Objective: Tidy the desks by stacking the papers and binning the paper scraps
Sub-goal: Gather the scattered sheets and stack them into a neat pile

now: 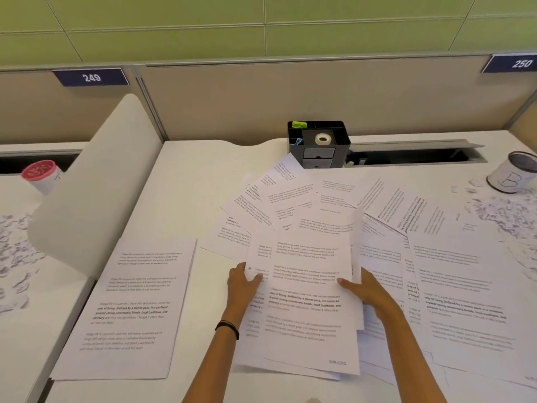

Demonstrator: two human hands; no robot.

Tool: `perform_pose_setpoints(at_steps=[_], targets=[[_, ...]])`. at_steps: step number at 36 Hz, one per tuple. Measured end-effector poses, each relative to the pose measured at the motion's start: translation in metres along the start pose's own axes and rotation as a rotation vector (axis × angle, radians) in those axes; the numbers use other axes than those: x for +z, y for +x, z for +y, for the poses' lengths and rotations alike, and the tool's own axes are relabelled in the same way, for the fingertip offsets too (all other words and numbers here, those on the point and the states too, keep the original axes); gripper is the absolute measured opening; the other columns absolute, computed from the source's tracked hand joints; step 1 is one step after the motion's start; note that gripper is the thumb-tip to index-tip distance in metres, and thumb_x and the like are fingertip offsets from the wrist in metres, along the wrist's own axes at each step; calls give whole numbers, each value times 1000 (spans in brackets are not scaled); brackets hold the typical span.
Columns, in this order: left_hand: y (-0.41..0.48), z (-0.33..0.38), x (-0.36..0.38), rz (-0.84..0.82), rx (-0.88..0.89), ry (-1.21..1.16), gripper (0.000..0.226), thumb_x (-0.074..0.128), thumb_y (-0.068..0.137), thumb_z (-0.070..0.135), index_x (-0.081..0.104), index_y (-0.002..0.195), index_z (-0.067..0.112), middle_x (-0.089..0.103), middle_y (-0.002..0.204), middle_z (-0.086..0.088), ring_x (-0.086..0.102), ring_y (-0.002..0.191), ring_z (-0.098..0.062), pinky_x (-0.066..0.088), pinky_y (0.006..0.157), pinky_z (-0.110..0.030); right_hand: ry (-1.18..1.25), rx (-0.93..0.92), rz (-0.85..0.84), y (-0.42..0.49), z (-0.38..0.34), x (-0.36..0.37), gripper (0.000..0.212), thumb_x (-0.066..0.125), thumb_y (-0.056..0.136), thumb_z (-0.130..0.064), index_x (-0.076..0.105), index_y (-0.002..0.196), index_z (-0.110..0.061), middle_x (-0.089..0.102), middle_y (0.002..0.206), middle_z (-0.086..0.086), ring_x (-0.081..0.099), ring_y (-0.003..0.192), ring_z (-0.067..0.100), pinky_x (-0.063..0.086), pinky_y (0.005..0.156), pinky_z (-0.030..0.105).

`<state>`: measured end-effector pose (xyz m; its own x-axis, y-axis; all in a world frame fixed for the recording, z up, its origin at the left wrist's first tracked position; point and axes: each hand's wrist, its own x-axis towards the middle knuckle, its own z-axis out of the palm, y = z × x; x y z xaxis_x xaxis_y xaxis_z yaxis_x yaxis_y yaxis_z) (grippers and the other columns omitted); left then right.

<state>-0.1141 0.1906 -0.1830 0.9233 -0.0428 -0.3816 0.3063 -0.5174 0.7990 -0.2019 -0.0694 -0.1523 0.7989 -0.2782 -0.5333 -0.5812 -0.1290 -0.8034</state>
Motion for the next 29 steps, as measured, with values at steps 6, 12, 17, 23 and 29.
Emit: perform_pose_setpoints(at_steps=[6,12,17,23,29], targets=[[-8,0,0,-44,28,-95,53,63,88,20,38,134,14,53,128,-5,53,113,-22,46,97,-39,42,18,19,3,2,16,53,69,82,-17,49,131,-13,59,125,8,58,110,27,50,90,42],[-11,-1,-4,-78,28,-110,57,62,89,18,33,138,14,52,131,-5,52,111,-18,46,93,-31,-61,-12,280,1,5,11,50,66,83,-6,46,129,-6,57,125,16,55,108,30,45,85,36],[-13,1,-3,-114,30,-127,61,61,90,18,28,141,15,49,133,-3,50,112,-16,44,91,-28,-87,-20,302,1,3,12,55,62,86,-5,38,135,-3,50,132,17,50,117,31,40,86,32],[-17,3,2,-135,41,-132,75,64,87,24,18,146,18,42,142,-3,45,125,-23,40,105,-41,-161,9,169,2,0,30,57,60,86,-5,37,138,-5,48,137,14,48,122,30,41,100,39],[-18,0,-1,-157,48,-154,82,70,83,26,18,147,19,43,139,0,47,123,-23,42,104,-41,-180,-13,66,0,-8,59,57,56,86,1,36,138,-8,50,134,12,50,118,27,42,89,31]])
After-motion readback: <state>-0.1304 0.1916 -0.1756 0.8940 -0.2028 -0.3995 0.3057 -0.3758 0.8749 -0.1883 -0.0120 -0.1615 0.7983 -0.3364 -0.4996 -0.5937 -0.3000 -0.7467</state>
